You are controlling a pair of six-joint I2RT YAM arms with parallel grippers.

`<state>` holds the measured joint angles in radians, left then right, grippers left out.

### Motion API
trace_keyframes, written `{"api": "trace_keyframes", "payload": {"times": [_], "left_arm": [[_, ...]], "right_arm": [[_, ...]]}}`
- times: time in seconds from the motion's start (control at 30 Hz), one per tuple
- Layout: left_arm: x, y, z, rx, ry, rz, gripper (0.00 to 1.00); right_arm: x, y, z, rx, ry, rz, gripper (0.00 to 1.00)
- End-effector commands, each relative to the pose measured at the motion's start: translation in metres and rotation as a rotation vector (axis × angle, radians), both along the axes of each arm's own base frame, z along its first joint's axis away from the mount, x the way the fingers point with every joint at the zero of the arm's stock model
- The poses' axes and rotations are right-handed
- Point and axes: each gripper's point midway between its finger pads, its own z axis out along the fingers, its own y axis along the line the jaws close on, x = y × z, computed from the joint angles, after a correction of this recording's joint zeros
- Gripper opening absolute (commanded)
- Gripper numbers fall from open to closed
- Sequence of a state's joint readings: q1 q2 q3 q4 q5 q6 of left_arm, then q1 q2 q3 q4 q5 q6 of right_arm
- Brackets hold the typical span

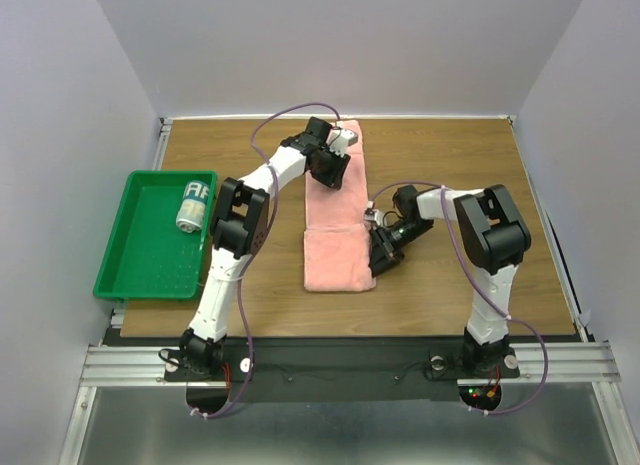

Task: Roll the towels
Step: Fold the towel

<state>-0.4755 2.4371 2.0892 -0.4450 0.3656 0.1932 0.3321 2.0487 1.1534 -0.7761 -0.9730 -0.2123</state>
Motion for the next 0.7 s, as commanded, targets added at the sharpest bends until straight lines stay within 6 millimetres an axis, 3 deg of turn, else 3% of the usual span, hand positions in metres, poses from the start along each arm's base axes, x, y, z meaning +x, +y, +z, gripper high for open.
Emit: {"api": "trace_keyframes", "payload": {"times": [0.0,0.03,0.07,0.1,0.13,0.17,0.2,0.3,0.47,0.5,0.53,0.6,0.67], "left_arm": [[0.014,0.033,0.09,-0.03,-0.168,0.053,0.51],[0.011,0.035,0.106,-0.044,-0.194,0.037,0.53],[0.008,0.04,0.141,-0.066,-0.255,0.038,0.56],[0.004,0.043,0.156,-0.072,-0.286,0.026,0.58],[-0.006,0.046,0.157,-0.064,-0.29,0.003,0.62],[-0.014,0.05,0.189,-0.087,-0.357,-0.004,0.7],[-0.026,0.055,0.181,-0.077,-0.341,-0.012,0.77],[-0.054,0.065,0.199,-0.085,-0.395,-0.052,0.86],[-0.099,0.077,0.204,-0.109,-0.403,-0.101,0.87],[-0.109,0.079,0.217,-0.128,-0.437,-0.108,0.87],[-0.119,0.083,0.204,-0.121,-0.413,-0.122,0.87],[-0.136,0.085,0.213,-0.142,-0.447,-0.152,0.86],[-0.151,0.089,0.201,-0.134,-0.441,-0.194,0.86]], "right_arm": [[0.033,-0.019,0.017,-0.068,-0.21,-0.03,0.24],[0.036,-0.019,0.031,-0.058,-0.254,-0.035,0.28],[0.039,-0.02,0.038,-0.061,-0.287,-0.038,0.3],[0.041,-0.02,0.045,-0.054,-0.305,-0.044,0.32],[0.046,-0.017,0.058,-0.037,-0.342,-0.053,0.35],[0.048,-0.017,0.062,-0.035,-0.354,-0.058,0.36],[0.052,-0.016,0.067,-0.036,-0.358,-0.07,0.38],[0.065,-0.013,0.072,-0.042,-0.378,-0.089,0.47],[0.112,-0.01,0.07,-0.113,-0.448,-0.185,0.48],[0.12,-0.009,0.066,-0.127,-0.454,-0.198,0.48],[0.135,-0.006,0.071,-0.124,-0.484,-0.222,0.48],[0.147,-0.005,0.068,-0.142,-0.495,-0.238,0.48],[0.157,-0.002,0.072,-0.139,-0.506,-0.249,0.48]]}}
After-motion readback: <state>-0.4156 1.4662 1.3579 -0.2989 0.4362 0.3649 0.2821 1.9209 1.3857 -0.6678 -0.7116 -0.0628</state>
